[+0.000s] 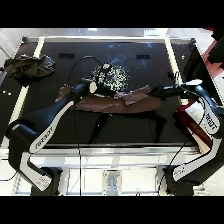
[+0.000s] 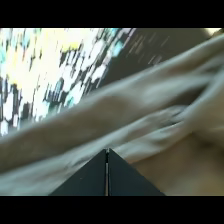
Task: Fold the shirts.
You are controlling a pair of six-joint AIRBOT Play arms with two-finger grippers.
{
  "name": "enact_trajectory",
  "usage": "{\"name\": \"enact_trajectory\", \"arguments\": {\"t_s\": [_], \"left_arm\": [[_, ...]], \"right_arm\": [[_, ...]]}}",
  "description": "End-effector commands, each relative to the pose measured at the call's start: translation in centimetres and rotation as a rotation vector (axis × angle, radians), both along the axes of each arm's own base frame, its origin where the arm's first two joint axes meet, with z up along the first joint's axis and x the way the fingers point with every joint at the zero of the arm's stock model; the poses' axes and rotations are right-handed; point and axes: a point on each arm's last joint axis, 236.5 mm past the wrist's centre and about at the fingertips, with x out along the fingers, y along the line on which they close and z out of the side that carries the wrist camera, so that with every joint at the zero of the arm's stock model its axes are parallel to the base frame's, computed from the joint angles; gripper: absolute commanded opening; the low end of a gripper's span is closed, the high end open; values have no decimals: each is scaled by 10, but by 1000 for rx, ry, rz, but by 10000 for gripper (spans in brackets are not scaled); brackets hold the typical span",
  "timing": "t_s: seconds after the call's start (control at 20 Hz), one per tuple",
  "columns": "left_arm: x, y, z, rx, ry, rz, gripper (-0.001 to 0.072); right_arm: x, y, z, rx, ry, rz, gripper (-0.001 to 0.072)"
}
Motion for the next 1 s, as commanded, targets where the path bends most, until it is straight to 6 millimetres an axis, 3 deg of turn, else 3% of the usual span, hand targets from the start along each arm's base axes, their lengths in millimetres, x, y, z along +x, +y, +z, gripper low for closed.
{"name": "enact_trajectory", "arguments": {"t_s": [0.0, 0.1, 0.25, 0.4, 0.55, 0.7, 0.85, 0.95], "left_arm": [[-21, 24, -47, 99, 163, 90, 12], [-27, 17, -53, 67, 201, 92, 13], [-35, -4, -49, -12, 230, 53, 13], [-24, 6, -27, 50, 178, 7, 13], [14, 40, 42, 164, 7, 12, 13], [48, 100, 137, 246, -192, 126, 13], [47, 147, 211, 222, -298, 222, 13], [36, 173, 238, 215, -314, 272, 13]], "right_arm": [[2, 4, 64, -10, -55, 17, 31], [1, 9, 85, -50, -67, 36, 31], [0, 18, 92, -174, -51, 68, 31], [0, 37, 103, -278, -76, 99, 30], [1, 66, 119, -342, -120, 119, 29], [7, 111, 133, -338, -180, 105, 28], [6, 172, 134, -295, -218, 114, 28], [1, 223, 125, -260, -236, 135, 28]]}}
